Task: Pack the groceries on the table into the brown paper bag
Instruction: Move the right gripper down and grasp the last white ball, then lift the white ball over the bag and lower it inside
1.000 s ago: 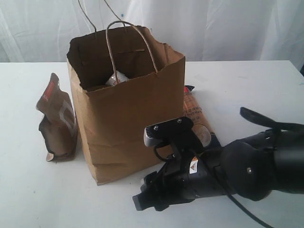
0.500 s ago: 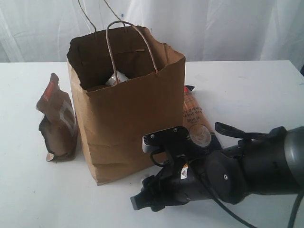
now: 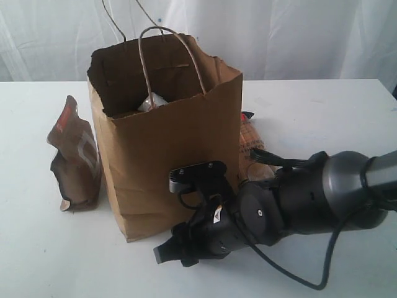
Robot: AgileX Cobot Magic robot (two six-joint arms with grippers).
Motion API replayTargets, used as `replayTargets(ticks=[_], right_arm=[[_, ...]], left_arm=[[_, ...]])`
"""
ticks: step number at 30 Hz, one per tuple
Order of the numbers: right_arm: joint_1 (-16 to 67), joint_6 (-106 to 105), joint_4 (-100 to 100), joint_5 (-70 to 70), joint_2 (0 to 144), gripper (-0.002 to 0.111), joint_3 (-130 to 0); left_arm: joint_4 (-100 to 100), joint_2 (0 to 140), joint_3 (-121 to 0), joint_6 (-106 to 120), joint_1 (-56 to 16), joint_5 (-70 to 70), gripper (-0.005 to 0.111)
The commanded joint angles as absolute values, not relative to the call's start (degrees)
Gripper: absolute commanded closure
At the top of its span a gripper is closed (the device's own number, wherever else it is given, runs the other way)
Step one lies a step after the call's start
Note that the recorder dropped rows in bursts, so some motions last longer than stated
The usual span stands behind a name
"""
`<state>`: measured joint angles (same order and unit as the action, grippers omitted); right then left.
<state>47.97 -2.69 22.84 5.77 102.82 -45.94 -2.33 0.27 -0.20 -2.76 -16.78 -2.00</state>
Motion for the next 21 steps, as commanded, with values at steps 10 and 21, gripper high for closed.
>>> replayTargets(ticks=[10, 21], right_arm=[[48.0, -2.4, 22.5, 8.6, 107.5, 0.066, -48.9], [48.0, -2.3, 22.6, 10.2, 107.5, 0.101, -48.9]], left_arm=[[-1.7, 0.0, 0.0, -2.7, -16.7, -1.7, 0.107], [-1.7, 0.0, 0.0, -2.7, -16.7, -1.7, 0.107]])
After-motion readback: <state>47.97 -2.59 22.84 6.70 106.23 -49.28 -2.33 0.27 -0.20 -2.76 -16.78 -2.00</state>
